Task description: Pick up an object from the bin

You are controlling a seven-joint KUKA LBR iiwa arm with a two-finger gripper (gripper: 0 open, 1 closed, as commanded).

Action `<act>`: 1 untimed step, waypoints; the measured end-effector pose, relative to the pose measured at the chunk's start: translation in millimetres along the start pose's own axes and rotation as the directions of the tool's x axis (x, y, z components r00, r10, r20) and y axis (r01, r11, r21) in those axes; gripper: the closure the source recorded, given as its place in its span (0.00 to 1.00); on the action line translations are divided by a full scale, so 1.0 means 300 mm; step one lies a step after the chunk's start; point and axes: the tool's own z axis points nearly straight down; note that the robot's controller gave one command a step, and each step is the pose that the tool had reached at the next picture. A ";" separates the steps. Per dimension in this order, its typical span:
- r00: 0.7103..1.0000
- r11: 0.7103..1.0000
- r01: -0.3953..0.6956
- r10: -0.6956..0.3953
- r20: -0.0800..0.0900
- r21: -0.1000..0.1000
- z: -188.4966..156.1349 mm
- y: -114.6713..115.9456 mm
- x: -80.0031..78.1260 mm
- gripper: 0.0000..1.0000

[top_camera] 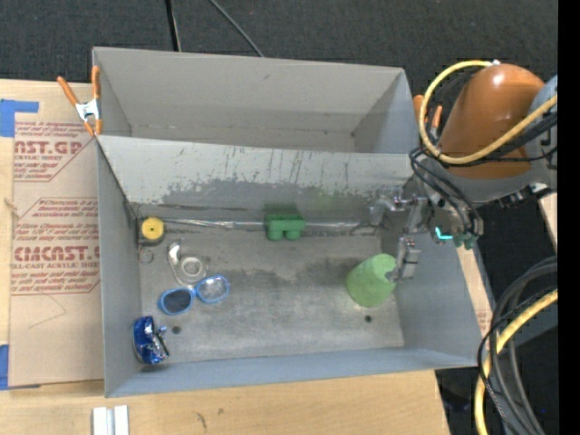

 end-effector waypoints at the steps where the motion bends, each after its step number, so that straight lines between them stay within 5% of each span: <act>1: 0.960 0.960 0.281 -0.281 0.007 0.001 0.412 -0.094 0.036 0.00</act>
Offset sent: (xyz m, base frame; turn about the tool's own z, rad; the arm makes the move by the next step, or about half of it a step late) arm -0.0118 -0.0291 -0.1217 -0.2852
